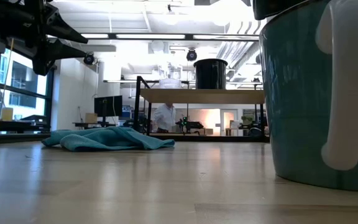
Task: Stack small to large cups/mugs on shelf
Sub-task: Put the light blue mug on the shelf
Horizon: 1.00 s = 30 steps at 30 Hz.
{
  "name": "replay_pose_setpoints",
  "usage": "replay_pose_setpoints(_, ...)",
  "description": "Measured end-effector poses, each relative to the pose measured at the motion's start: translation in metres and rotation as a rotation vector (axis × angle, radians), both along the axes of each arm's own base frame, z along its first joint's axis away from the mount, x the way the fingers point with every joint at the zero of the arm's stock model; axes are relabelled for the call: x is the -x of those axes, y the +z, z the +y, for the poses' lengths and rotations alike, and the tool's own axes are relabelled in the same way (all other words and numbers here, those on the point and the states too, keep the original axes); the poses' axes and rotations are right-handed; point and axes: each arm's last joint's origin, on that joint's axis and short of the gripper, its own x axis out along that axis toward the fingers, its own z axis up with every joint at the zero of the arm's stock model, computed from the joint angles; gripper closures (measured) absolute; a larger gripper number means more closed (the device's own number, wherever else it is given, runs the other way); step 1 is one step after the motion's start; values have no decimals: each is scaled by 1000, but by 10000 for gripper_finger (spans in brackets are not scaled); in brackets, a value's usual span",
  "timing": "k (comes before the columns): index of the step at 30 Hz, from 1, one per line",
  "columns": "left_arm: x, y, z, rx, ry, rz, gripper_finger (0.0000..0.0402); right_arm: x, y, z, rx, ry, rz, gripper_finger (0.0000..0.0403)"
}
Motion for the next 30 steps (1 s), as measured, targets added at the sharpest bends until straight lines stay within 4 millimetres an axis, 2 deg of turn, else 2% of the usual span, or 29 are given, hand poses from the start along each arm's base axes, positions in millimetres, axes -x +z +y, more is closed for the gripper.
replay_pose_setpoints(4,0,0,0,0,0,0,250,0,0,0,0,-1,2,303)
replay_pose_setpoints(12,0,0,0,0,0,0,250,1,0,0,2,-4,5,391)
replay_pose_setpoints(30,0,0,0,4,-17,0,250,4,2,-1,1,8,24,401)
